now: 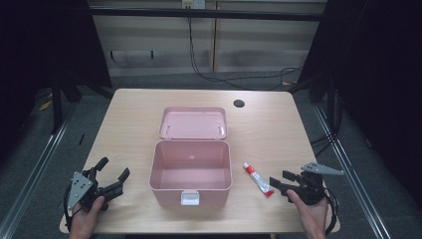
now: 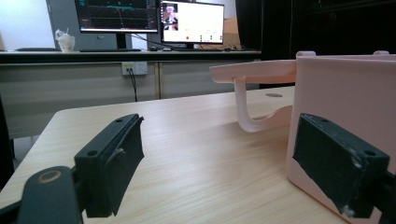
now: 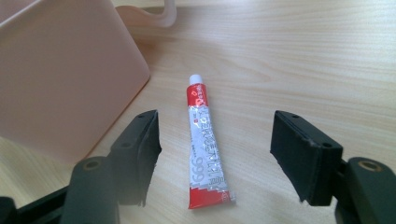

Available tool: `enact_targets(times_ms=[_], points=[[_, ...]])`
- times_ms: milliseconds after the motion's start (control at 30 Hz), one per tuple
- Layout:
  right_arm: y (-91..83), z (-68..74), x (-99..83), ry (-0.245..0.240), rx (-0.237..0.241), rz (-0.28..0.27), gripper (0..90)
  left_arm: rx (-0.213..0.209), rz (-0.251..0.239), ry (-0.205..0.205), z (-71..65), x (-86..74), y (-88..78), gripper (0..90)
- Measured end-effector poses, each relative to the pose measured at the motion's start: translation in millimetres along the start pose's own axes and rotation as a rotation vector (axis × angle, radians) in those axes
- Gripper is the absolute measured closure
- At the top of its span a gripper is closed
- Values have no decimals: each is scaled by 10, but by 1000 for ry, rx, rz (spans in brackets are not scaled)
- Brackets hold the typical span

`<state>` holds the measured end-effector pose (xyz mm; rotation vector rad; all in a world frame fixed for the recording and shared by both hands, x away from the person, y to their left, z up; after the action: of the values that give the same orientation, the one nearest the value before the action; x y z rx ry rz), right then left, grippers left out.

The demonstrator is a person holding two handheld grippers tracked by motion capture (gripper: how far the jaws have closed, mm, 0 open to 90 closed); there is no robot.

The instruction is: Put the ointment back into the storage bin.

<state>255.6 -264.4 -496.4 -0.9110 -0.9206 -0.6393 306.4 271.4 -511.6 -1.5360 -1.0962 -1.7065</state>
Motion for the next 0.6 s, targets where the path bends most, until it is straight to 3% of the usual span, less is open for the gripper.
enact_targets(times_ms=[100, 200, 300, 367, 433, 500, 567, 600], points=[[-9, -6, 22, 26, 15, -31, 271, -10, 3, 3, 0, -1, 1, 157], [-10, -6, 24, 37, 16, -26, 272, -5, 7, 2, -1, -3, 2, 157], [-4, -9, 28, 28, 12, -18, 384, 2, 3, 4, 3, -1, -2, 157], [15, 14, 22, 34, 69, 22, 419, 1, 3, 4, 3, -1, -2, 157], [30, 36, 27, 8, 92, 54, 408, 2, 1, 1, 1, 0, 0, 157], [20, 71, 79, -7, 125, 42, 422, -9, -1, -10, -11, -2, 4, 157], [10, 94, 159, -46, 114, 36, 429, -9, -1, -9, -11, -2, 3, 157], [5, 118, 208, -42, 123, 37, 421, -4, -3, -15, -13, -1, 2, 157]])
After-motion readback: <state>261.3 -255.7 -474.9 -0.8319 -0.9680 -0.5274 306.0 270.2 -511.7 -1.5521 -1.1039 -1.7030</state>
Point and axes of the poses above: each handheld gripper's, and its own axes: y roughly forward along the jaws, x roughly out of its top, z roughly to its left, the point moved 6 cm from there along y, roughly forward along the jaws, and after that the axes turned 12 degrees about -z, right-handed, at the moved point
